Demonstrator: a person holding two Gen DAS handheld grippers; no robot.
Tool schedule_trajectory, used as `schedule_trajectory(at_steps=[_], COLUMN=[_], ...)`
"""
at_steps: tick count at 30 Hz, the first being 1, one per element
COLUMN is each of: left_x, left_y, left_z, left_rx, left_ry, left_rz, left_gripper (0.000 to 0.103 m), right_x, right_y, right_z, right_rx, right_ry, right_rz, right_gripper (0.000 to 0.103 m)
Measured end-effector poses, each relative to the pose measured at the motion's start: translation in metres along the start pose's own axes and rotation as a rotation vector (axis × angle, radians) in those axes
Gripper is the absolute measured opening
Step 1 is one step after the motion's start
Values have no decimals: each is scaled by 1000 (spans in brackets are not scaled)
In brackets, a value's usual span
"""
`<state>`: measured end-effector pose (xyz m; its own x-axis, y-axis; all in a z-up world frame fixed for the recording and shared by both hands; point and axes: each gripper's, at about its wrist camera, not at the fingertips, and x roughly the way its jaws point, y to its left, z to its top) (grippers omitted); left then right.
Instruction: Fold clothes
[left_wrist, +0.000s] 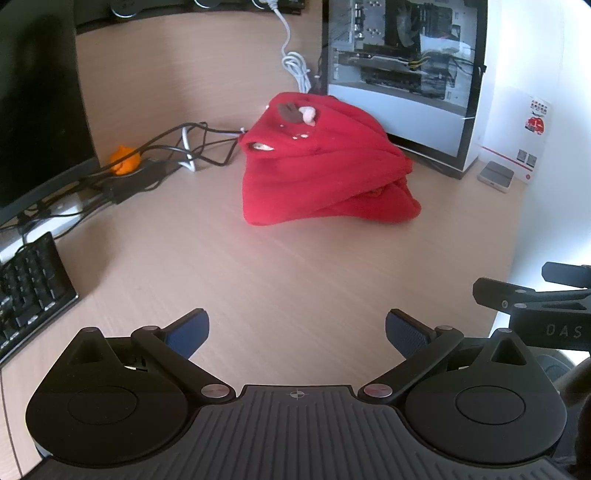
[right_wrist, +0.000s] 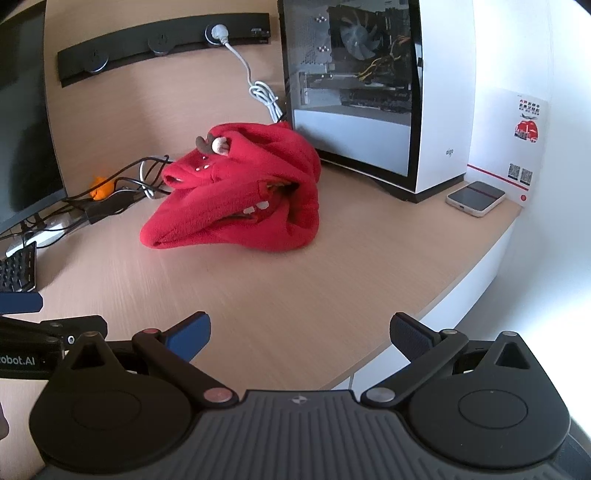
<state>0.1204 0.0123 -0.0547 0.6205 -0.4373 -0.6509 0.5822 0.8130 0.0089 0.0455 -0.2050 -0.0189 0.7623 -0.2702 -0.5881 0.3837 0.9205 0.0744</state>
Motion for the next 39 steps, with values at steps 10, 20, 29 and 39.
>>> schedule_trajectory(at_steps=[10,20,29,39], left_x=[-5,-3,-1,1], left_y=[4,5,6,5], left_z=[1,2,3,5], left_rx=[-4,-8,-13,-15], left_ry=[-17,-11,-5,-5], left_rz=[11,13,21,21], left_gripper=[103,103,103,103], right_x=[-2,2,5,6], right_y=[4,6,7,7], right_z=[3,5,7,8], right_rx=[-22,-32,-40,-50], right_ry=[-7,-1,11,9], right_rz=[1,14,22,20], right_gripper=[103,103,103,103])
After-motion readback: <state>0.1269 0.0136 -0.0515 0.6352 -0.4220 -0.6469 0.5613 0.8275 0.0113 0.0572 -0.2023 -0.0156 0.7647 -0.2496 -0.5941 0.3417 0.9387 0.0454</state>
